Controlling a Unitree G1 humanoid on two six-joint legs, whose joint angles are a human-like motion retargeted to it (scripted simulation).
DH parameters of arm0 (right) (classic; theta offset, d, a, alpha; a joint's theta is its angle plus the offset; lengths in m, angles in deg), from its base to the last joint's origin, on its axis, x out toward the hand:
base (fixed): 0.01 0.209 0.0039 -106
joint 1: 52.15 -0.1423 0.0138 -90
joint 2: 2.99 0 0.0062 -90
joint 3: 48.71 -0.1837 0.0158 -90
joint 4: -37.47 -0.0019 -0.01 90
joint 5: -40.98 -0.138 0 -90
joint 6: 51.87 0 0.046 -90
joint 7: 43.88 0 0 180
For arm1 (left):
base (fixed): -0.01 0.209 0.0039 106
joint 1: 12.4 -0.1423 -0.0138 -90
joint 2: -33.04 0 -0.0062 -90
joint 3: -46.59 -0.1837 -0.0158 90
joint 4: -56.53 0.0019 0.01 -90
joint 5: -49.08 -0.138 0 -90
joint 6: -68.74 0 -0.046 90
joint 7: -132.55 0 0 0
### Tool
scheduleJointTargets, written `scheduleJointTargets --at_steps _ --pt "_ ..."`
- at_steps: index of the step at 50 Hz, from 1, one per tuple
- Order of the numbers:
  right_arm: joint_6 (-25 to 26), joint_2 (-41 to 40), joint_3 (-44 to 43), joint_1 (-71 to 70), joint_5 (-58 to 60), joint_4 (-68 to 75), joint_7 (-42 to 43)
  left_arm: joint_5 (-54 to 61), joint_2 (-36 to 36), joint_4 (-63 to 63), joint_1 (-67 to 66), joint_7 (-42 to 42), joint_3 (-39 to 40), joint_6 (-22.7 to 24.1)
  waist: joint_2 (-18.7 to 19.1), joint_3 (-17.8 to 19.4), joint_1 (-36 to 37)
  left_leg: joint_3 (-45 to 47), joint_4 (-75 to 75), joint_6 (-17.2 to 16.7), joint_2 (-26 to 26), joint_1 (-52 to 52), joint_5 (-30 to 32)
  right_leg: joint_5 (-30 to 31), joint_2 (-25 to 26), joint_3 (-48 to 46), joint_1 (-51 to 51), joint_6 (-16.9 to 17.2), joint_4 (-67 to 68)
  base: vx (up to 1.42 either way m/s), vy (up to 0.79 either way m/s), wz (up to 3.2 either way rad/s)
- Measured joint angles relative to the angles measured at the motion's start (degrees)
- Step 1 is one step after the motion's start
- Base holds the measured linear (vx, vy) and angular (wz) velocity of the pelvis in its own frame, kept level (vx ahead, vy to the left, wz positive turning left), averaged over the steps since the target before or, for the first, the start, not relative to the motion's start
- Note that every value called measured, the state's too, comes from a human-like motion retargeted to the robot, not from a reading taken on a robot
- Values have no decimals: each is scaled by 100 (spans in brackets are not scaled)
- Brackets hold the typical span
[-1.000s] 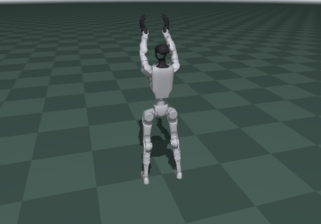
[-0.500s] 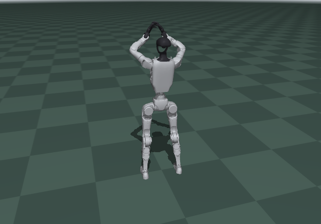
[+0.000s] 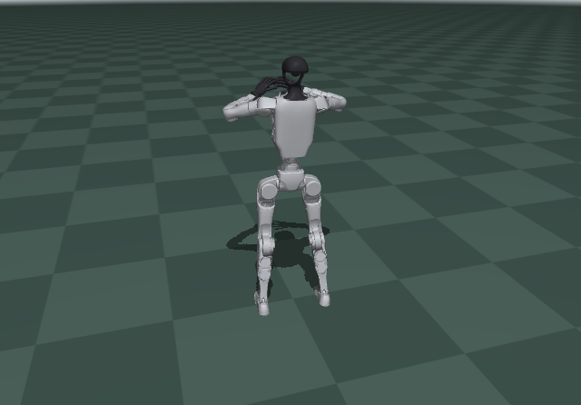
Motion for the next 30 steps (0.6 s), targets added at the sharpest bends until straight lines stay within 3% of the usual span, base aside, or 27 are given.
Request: scheduleJointTargets --at_steps 6,13,15,19,23,27,30 --pt "-201 -465 391 1002 1540 816 217 -1262 962 1090 -1140 35 -72 29 -30 53 75 6 -23 54 -32 47 12 -4 -33 17 26 0 10 0 0 0" --pt "-158 -1630 1244 1602 2493 2845 366 -2520 2147 3529 -1116 -177 -1080 -135 -74 198 134 -49 -10 145 -93 20 40 -47 -102 -21 -9 -12 101 0 0 0" --pt "-41 -2174 1519 1985 2843 3748 449 -3005 2684 4507 -1291 -133 -1445 -273 -80 72 170 -49 -53 169 -95 43 64 -18 -101 -28 22 -35 40 0 0 0" --pt "247 -3159 1773 2187 3284 5639 239 -3491 3647 6471 -1128 -377 -1809 -661 -122 195 207 -58 1 256 -103 -61 53 -122 -120 -16 -207 -61 339 -1 0 -2" --pt "802 -4021 1810 2589 3596 7222 357 -4195 4513 7963 -1357 -686 -1660 -978 -90 161 143 -90 3 320 -90 -155 134 -35 -92 -34 -189 -209 146 0 0 0" --pt "916 -4284 1624 2817 3540 7664 173 -4140 4675 8130 -1559 -935 -1572 -947 -85 112 100 -100 -14 330 -93 -197 156 -15 -93 -41 -227 -222 128 0 0 0" --pt "770 -3945 1313 2793 3118 7064 92 -3594 4254 7381 -1654 -1064 -1380 -684 -87 154 72 -99 -13 320 -100 -211 157 -13 -102 -41 -244 -199 138 0 0 0"
